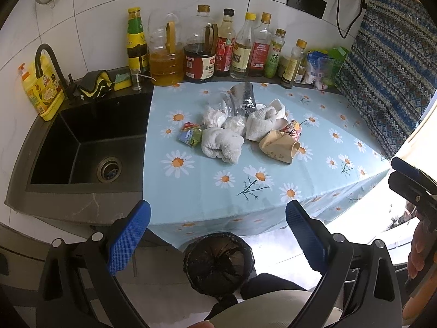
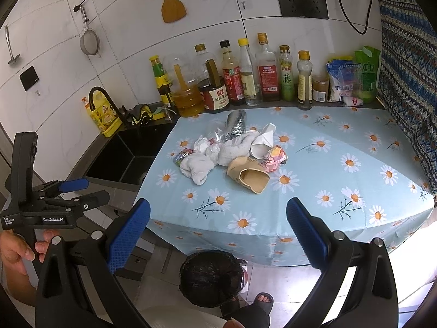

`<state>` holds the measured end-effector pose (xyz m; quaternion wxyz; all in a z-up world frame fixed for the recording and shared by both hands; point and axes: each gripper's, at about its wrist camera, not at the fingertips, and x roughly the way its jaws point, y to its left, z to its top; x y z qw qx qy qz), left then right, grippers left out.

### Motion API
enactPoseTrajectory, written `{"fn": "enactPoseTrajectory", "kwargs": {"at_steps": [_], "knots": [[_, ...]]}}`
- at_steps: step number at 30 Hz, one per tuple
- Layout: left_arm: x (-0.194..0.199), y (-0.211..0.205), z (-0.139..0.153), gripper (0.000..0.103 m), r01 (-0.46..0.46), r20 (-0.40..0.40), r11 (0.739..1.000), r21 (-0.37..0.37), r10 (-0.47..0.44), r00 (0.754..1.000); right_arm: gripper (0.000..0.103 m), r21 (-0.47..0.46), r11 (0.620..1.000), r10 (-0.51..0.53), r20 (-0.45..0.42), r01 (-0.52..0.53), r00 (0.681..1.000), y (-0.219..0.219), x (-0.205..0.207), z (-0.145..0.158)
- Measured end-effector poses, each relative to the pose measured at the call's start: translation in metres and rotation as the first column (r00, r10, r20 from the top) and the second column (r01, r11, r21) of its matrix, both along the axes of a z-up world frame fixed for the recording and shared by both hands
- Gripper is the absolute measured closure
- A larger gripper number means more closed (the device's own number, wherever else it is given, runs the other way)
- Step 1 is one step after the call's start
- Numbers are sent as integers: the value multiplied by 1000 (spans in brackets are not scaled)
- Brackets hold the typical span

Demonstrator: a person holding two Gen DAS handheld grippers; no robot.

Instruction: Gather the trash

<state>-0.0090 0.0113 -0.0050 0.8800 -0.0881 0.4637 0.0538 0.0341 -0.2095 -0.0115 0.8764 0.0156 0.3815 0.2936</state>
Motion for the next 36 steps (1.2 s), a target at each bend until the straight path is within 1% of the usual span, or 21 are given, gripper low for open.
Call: {"fn": "enactPoseTrajectory", "kwargs": {"at_steps": [16, 19, 30, 36], "knots": [[-1, 6, -3, 7, 13, 4, 1000, -17, -13, 1000, 4, 4, 1000, -2, -10, 2, 1000, 3, 3, -2], [1, 2, 1, 7, 17, 3, 1000, -18, -17, 1000, 4, 1, 1000, -6, -13, 6, 1000, 5, 3, -2], [-1, 3, -2, 7, 39, -11, 999, -24, -39, 999, 4, -7, 999, -32, -25, 32, 999, 7, -5, -6], [2, 4, -4, 7, 52, -17, 998, -19, -52, 999, 4, -20, 999, -30, -34, 29, 999, 13, -4, -8]]}}
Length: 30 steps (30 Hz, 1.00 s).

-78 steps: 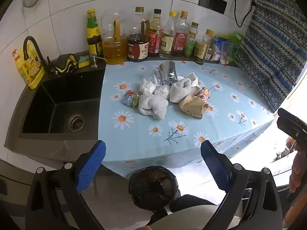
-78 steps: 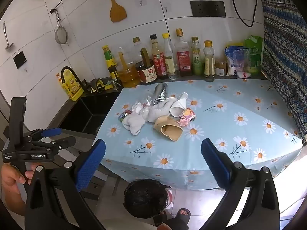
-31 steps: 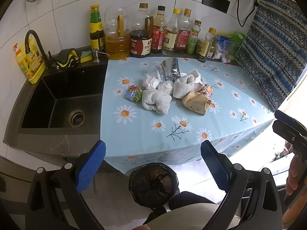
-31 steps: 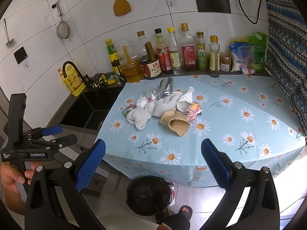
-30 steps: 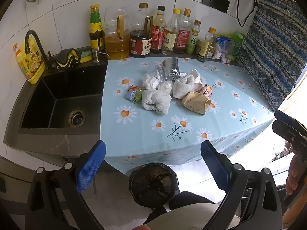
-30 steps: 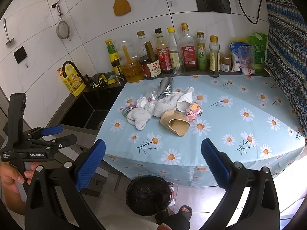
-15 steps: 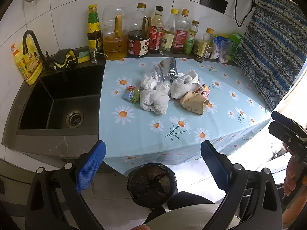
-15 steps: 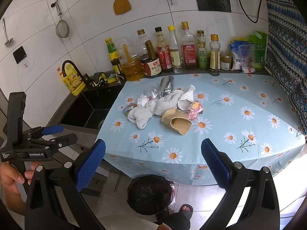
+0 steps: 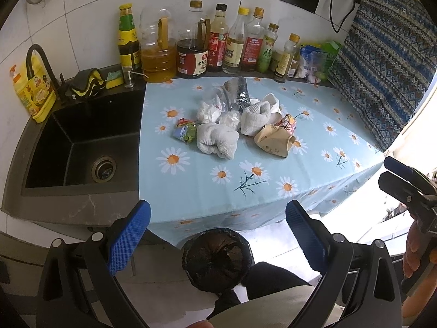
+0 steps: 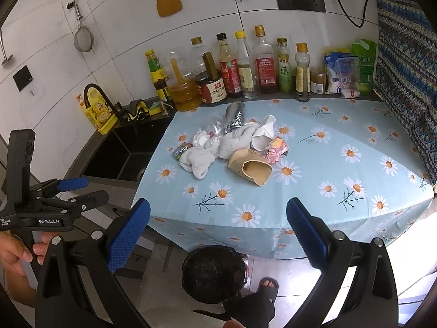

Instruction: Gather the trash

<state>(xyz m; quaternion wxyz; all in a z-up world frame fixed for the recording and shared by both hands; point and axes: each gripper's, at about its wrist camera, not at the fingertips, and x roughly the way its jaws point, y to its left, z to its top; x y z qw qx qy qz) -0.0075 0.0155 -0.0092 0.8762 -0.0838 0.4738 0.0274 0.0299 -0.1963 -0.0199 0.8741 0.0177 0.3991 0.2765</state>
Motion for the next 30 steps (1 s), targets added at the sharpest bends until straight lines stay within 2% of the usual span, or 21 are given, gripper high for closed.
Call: {"fn": "enactPoseTrajectory", "kwargs": {"at_steps": [11, 17, 21, 25, 30], "knots": [[11, 8, -5, 7, -2, -13, 1000, -16, 2, 1000, 4, -18, 1000, 3, -11, -3, 1000, 10, 12, -3], [26, 16, -12, 7, -20, -28, 998, -52, 18, 999, 4, -24, 1000, 13, -31, -14, 999, 16, 28, -6], [46, 24, -21, 7, -21, -40, 996, -82, 18, 999, 4, -22, 999, 21, -53, -23, 998, 18, 46, -11], [66, 29, -33, 7, -13, -55, 989, -148, 5, 998, 4, -35, 999, 33, -77, -36, 997, 22, 69, -20], [91, 30, -50, 7, -24, -87, 985, -170, 10, 996, 4, -45, 997, 62, -116, -68, 991, 26, 105, -34]]}}
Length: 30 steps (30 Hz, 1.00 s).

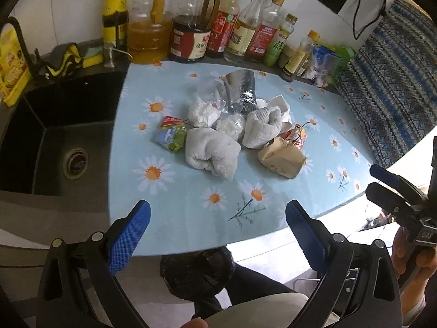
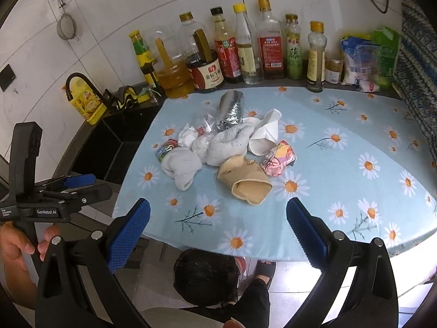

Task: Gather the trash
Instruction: 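Grasp the grey towel with the left tool while the right tool grasps the tan paper cup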

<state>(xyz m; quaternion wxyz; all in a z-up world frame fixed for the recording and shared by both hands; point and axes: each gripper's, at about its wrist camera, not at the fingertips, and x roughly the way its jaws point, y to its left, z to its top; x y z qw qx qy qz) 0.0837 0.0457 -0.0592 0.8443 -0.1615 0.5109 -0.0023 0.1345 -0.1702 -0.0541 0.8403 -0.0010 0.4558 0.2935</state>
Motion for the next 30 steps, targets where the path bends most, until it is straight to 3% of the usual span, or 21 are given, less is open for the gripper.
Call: {"fn": "enactPoseTrajectory", "kwargs": {"at_steps": [4, 9, 17, 30], "knots": [[27, -2, -15, 7, -7, -20, 999, -48, 6, 1000, 4, -8, 999, 41, -50, -41, 998, 1, 31, -19], [56, -9, -32, 7, 9, -31, 1000, -10, -10, 999, 4, 5, 996, 90, -139, -90, 986, 1, 60, -52], [102, -10, -69, 7, 28, -112, 999, 30, -25, 993, 4, 32, 987, 162, -233, -158, 959, 9, 96, -97], [127, -4, -107, 8, 39, -207, 997, 62, -26, 978, 9, 64, 980, 198, -301, -188, 933, 20, 118, -126]]}}
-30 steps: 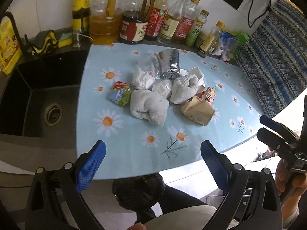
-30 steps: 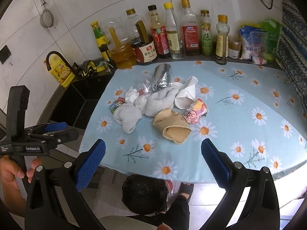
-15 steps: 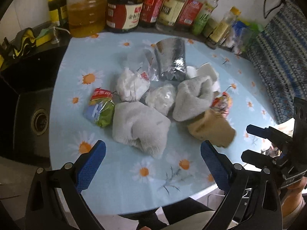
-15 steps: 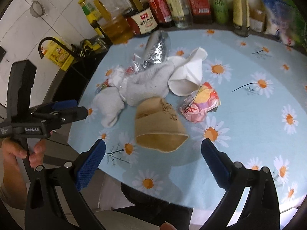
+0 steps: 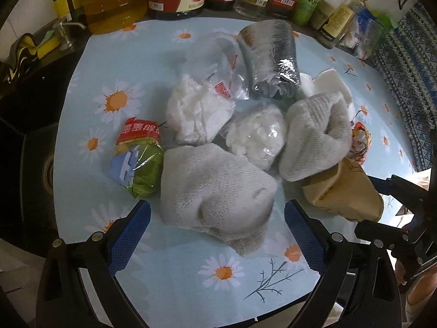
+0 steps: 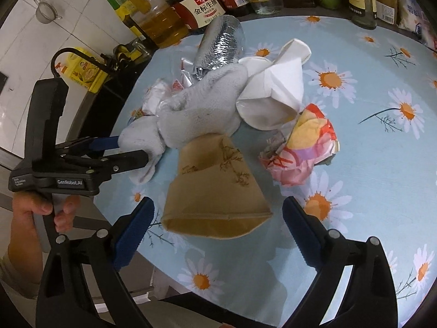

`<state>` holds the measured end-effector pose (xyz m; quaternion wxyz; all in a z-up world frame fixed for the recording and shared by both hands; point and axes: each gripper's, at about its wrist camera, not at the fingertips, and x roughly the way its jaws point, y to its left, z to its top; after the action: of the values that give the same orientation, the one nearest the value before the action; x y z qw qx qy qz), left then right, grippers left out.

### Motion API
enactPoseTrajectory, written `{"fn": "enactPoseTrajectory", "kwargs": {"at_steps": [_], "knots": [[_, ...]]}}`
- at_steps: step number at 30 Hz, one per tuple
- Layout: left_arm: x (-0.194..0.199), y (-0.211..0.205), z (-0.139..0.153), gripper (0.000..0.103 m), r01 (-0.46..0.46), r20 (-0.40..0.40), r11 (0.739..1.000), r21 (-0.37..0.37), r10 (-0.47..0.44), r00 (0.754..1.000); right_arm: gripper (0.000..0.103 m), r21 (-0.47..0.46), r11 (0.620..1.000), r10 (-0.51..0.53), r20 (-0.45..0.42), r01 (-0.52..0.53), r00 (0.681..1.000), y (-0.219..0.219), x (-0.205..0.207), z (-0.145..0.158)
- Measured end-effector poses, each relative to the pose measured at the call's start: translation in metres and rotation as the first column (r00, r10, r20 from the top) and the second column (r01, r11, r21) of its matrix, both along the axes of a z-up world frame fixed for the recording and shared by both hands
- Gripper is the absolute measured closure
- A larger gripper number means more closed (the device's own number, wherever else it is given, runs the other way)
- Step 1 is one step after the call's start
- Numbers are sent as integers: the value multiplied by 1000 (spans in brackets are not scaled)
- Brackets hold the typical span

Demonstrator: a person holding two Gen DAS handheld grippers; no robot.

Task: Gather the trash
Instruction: 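Grasp the grey towel with the left tool while the right tool grasps the tan paper cup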

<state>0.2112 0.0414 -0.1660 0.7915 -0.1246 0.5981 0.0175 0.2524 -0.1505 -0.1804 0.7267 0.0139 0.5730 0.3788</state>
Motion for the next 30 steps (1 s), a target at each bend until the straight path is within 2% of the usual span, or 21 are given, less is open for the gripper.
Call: {"fn": "enactPoseTrajectory", "kwargs": {"at_steps": [4, 7, 9, 18, 24, 30], "knots": [[2, 2, -3, 8, -3, -9, 1000, -5, 3, 1000, 9, 11, 1000, -2, -18, 2, 1000, 2, 6, -5], [4, 3, -6, 9, -7, -10, 1000, -7, 7, 1000, 19, 12, 1000, -4, -25, 4, 1000, 4, 9, -7], [6, 3, -8, 23, -4, -17, 1000, -19, 4, 1000, 26, 20, 1000, -5, -26, 5, 1000, 4, 9, -7], [3, 3, -4, 47, -4, 9, 999, -41, 4, 1000, 30, 26, 999, -26, -9, 26, 1000, 2, 7, -4], [-4, 6, 2, 59, -9, 30, 998, -60, 11, 999, 31, 30, 999, -31, 10, 30, 999, 1, 2, 2], [-13, 7, 8, 64, -18, 56, 997, -76, 22, 998, 31, 55, 997, -49, 15, 48, 999, -1, -3, 11]]}}
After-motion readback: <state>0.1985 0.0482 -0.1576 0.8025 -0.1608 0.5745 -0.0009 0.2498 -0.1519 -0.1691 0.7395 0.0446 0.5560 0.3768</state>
